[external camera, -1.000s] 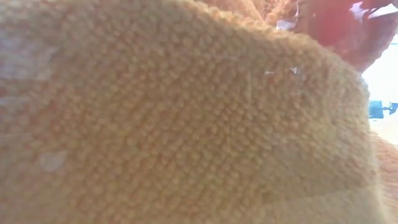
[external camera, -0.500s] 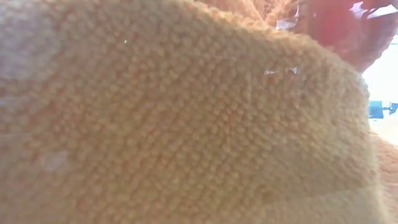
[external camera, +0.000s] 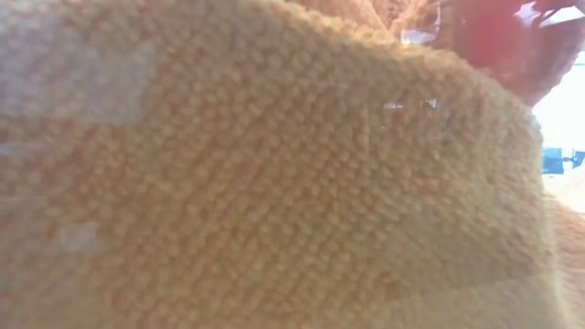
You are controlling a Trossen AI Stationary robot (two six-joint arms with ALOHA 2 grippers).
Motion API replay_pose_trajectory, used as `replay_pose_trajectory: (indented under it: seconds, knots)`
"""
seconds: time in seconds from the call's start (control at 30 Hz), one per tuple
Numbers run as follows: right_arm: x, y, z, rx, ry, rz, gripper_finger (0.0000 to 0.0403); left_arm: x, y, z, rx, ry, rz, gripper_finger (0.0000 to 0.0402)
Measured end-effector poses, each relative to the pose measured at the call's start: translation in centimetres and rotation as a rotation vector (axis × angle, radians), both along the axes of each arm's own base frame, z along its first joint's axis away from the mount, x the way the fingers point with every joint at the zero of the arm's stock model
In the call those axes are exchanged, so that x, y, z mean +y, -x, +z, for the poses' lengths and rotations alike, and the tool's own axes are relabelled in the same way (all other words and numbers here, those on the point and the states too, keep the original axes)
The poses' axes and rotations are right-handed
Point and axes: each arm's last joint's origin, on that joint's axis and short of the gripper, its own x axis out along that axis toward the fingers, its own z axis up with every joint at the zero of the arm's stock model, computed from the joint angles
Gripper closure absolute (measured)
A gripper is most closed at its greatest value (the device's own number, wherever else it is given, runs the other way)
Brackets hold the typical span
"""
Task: Sort microfiber towel by color & place in baskets
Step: Put the green towel into the left transparent bin
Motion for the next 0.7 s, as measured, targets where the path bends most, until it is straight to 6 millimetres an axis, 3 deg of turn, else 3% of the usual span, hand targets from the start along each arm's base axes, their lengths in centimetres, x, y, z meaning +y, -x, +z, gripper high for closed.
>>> replay_pose_trajectory:
  seconds: [0.17, 0.33, 0.47, 0.7]
  knots:
    - [0.0, 0.0, 0.0, 0.001, 0.003, -0.008, 0.0403, -0.6, 3.5, 7.5, -0.15, -0.127, 0.007, 0.0401]
    - [0.0, 0.0, 0.0, -0.009, -0.05, -0.037, 0.0403, -1.3, 7.6, 12.9, -0.242, -0.221, -0.004, 0.0401]
    - [0.0, 0.0, 0.0, -0.018, -0.1, -0.064, 0.0403, -2.3, 11.1, 15.6, -0.246, -0.25, 0.01, 0.0401]
    - [-0.1, 0.0, 0.0, -0.029, -0.163, -0.133, 0.0403, -5.7, 16.6, 17.7, -0.156, -0.261, 0.001, 0.0401]
